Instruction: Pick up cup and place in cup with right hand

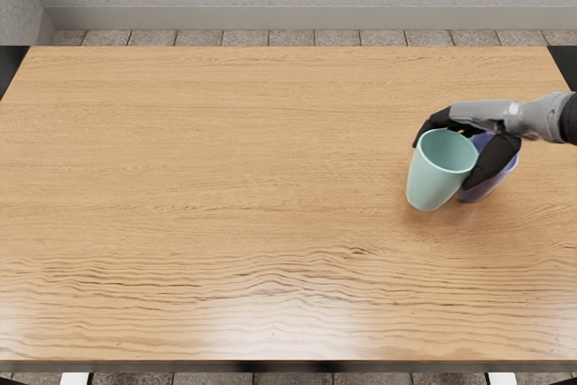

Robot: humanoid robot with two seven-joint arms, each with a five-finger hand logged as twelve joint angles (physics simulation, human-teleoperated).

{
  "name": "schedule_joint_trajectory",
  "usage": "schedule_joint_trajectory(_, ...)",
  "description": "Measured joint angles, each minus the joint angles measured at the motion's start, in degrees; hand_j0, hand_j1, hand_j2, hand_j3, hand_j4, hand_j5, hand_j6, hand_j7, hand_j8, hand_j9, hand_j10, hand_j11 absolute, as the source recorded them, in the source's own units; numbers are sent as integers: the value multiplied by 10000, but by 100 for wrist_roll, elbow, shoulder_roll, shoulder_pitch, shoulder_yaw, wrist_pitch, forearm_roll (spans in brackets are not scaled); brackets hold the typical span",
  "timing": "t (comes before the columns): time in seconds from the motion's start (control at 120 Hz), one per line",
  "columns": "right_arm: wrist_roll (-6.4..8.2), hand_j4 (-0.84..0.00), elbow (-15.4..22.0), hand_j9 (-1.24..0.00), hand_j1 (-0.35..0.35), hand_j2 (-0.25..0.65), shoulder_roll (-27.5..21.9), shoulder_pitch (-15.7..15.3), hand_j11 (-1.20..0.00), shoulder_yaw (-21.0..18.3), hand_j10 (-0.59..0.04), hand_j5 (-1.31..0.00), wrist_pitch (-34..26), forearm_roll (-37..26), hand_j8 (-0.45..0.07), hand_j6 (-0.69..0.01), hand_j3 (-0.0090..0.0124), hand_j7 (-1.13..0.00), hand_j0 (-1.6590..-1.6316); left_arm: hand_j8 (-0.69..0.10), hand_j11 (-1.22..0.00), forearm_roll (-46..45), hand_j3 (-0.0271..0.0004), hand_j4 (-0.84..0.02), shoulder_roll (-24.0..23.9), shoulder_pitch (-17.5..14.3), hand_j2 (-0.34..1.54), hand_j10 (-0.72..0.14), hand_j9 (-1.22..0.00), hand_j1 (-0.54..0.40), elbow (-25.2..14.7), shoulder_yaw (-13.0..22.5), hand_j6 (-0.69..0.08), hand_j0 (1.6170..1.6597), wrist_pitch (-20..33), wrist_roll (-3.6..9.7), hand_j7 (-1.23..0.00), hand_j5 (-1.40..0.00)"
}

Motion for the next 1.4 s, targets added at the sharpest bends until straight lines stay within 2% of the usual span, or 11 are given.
schedule_joint_trajectory(0.167,13,-3072,-127,-6047,1731,-236,-275,184,-6046,69,-4407,-6038,183,320,-2977,-2406,8,-5901,-16582,-115,-146,0,0,-116,0,0,22,-114,-146,3356,0,0,-116,16581,0,0,-146,-146)
schedule_joint_trajectory(0.25,27,-3131,-205,-6062,1685,-257,-386,273,-6061,79,-4396,-6024,255,450,-2987,-2434,7,-5896,-16582,-115,-145,0,0,-116,0,0,22,-114,-146,3356,0,0,-116,16581,0,0,-146,-146)
schedule_joint_trajectory(0.325,36,-3046,-284,-6079,1885,84,-443,332,-6078,128,-4376,-6023,316,561,-2937,-2381,10,-5888,-16582,-114,-145,0,0,-115,0,0,22,-113,-145,3357,0,-1,-115,16581,0,0,-145,-145)
schedule_joint_trajectory(0.583,43,-3005,-592,-6140,1845,-56,-673,605,-6143,244,-4312,-6106,626,933,-2894,-2382,9,-5862,-16581,-114,-146,0,-1,-115,0,0,23,-113,-146,3356,0,0,-115,16581,0,2,-147,-147)
schedule_joint_trajectory(0.833,54,-3138,-774,-6010,1757,-123,-899,638,-6011,289,-4329,-5997,818,978,-3030,-2485,6,-5805,-16581,-114,-146,0,-1,-114,0,0,24,-113,-146,3356,-1,1,-114,16581,0,0,-146,-147)
schedule_joint_trajectory(1.108,63,-3139,-1015,-5940,1738,-127,-891,626,-5938,265,-4316,-5956,818,939,-3079,-2523,6,-5759,-16581,-114,-147,0,-2,-114,0,0,24,-113,-147,3355,-1,1,-115,16581,0,0,-147,-147)
schedule_joint_trajectory(1.25,175,-3184,-1137,-5906,1691,-202,-861,595,-5903,214,-4317,-5918,791,891,-3118,-2553,6,-5741,-16581,-114,-147,0,-2,-114,0,0,24,-113,-147,3356,-1,0,-114,16581,0,0,-147,-147)
schedule_joint_trajectory(1.4,217,-3287,-1268,-5866,1652,-240,-750,538,-5864,182,-4309,-5869,762,878,-3197,-2625,5,-5715,-16581,-114,-147,0,-2,-114,0,0,24,-113,-147,3355,0,0,-115,16581,0,-1,-147,-148)
